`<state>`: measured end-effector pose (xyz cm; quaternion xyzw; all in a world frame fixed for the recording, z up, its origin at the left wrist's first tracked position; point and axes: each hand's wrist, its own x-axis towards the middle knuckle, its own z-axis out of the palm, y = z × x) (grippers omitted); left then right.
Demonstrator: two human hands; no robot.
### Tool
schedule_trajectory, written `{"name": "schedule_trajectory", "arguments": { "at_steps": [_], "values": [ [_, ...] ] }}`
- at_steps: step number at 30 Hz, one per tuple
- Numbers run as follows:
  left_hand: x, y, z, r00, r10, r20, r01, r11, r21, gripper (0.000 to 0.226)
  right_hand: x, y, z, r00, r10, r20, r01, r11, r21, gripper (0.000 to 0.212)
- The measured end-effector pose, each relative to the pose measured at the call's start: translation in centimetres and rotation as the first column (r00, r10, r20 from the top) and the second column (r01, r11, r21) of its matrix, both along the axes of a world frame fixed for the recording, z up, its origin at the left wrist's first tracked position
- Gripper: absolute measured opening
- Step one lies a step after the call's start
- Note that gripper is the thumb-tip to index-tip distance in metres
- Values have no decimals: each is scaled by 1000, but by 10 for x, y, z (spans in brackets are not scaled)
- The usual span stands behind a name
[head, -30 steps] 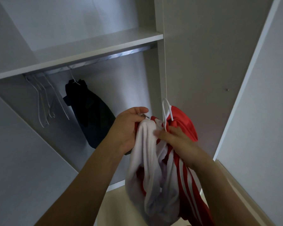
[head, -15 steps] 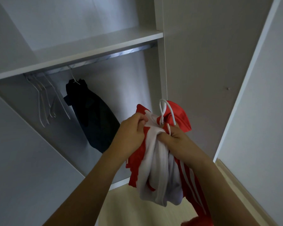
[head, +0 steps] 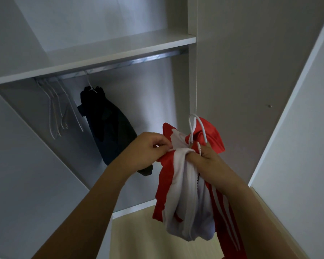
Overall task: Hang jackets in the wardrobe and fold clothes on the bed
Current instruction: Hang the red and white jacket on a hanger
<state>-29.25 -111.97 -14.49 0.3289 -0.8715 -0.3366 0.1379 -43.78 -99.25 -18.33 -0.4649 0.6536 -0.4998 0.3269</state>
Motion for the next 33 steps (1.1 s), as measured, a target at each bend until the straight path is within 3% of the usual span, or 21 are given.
{"name": "schedule_trajectory", "arguments": {
  "at_steps": [5, 8, 14, 17, 20, 22, 24, 27, 33],
  "values": [
    [-4, 4, -13, 962, 99, -253, -43, 974, 221, 25, -2, 0, -4, 1000, 7, 17, -8, 1000, 21, 19],
    [-4, 3, -19, 952, 146, -269, -36, 927, 374, 19, -1, 0, -5, 1000, 3, 28, -4, 1000, 27, 19],
    [-1, 2, -33, 903, 213, -373, 22, 845, 535, 10, -3, 2, -7, 1000, -13, 11, 13, 1000, 12, 24],
    [-7, 8, -41, 780, 467, -416, -56, 715, 697, 6, -4, 1, -11, 999, -52, 2, 52, 999, 10, 21],
    [-13, 19, -48, 679, 667, -307, -135, 524, 841, 3, -3, -2, -14, 994, -89, -63, 89, 996, -8, 17],
    [-15, 24, -48, 712, 680, -176, -142, 385, 912, 15, -2, -4, -18, 987, -107, -117, 104, 994, -30, 28],
    [-14, 26, -43, 794, 601, -86, -138, 316, 939, 23, -1, -6, -19, 975, -131, -181, 128, 991, -29, 33],
    [-16, 25, -39, 825, 561, -66, -172, 362, 916, 28, 0, -7, -20, 952, -149, -266, 139, 989, -56, 26],
    [-32, 24, -39, 705, 689, -167, -177, 400, 899, 20, -1, -6, -17, 942, -121, -312, 117, 993, -29, 12]
  ]
}}
